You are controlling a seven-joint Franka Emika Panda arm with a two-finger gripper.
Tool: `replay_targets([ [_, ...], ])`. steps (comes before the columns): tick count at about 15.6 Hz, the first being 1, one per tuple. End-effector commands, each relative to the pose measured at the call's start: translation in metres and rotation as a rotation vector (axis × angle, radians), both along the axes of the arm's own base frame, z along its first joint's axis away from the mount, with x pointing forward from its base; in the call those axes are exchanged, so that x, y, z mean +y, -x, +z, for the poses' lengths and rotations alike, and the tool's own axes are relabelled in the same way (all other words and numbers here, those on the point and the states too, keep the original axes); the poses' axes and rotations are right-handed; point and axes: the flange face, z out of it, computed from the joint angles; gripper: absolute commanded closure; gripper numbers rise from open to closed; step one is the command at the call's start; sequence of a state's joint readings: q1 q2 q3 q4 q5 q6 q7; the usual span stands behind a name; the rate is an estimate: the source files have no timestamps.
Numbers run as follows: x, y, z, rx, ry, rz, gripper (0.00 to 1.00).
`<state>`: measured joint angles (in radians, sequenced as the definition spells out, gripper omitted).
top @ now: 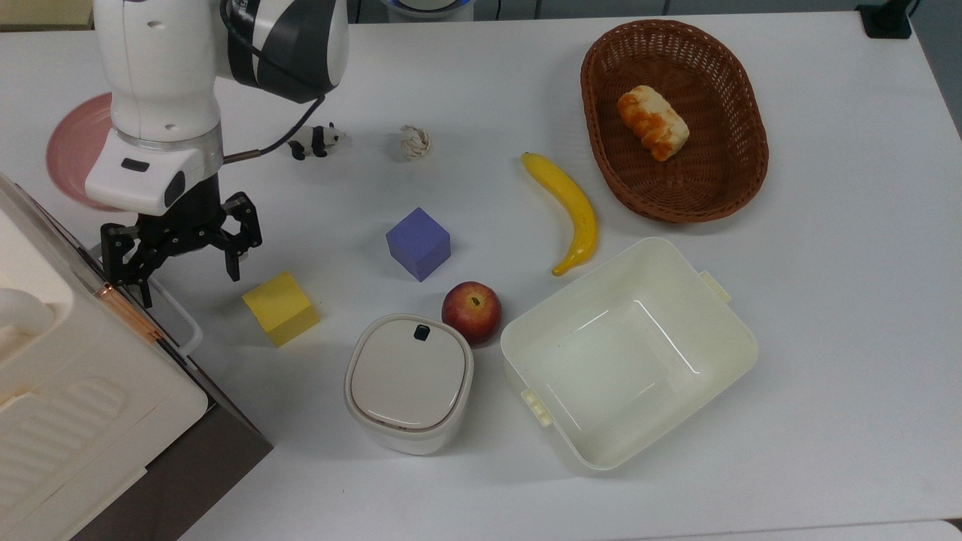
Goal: Slide the drawer open
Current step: 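Lower the gripper to the drawer handle and align with it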
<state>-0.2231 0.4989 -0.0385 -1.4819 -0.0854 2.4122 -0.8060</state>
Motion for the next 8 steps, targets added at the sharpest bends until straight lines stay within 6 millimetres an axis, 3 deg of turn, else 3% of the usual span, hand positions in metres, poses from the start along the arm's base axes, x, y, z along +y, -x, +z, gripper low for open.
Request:
replay_targets([
  [1,0.0012,-0.0027,0.0001,-0.014,0.018,0.024,0.0],
  [8,0.0017,-0.0044,-0.0092,-0.002,0.016,0.026,0.0],
])
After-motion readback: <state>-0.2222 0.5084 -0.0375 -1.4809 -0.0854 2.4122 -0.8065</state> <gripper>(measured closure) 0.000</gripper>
